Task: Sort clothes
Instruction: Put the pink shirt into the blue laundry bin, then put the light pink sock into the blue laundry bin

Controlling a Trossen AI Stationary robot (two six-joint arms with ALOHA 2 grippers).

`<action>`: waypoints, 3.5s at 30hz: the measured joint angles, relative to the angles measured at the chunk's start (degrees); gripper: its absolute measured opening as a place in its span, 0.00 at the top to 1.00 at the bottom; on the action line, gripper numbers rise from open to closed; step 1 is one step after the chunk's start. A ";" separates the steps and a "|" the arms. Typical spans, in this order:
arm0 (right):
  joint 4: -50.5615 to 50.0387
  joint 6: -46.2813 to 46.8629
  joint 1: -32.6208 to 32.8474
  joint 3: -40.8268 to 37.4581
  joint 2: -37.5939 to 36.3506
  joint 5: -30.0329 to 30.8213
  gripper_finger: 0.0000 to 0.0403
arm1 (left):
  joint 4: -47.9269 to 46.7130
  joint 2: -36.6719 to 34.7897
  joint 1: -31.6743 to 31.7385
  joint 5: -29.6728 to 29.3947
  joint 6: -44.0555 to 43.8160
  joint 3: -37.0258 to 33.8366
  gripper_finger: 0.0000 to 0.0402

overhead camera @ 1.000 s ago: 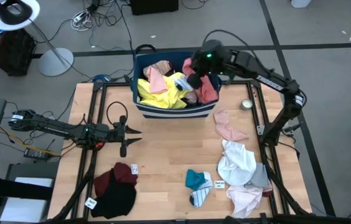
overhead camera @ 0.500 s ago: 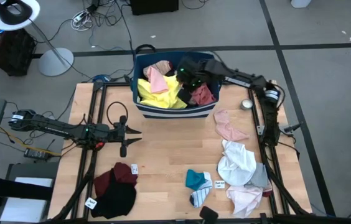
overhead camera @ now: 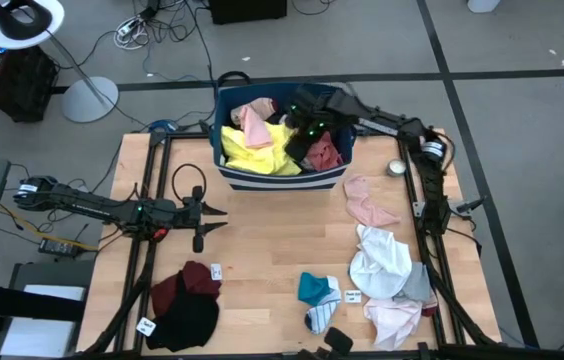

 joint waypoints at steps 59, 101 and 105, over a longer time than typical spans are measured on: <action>49.23 33.55 21.54 -95.75 -56.18 27.10 0.65 | 0.25 0.00 0.00 0.00 -1.44 0.00 0.66; 33.88 -9.01 18.06 -39.79 -53.82 42.34 1.00 | 0.11 0.00 0.00 0.00 -1.45 0.00 0.66; 35.26 -13.42 15.29 -33.72 -48.29 37.16 1.00 | 0.06 0.00 0.00 0.00 -1.44 0.00 0.66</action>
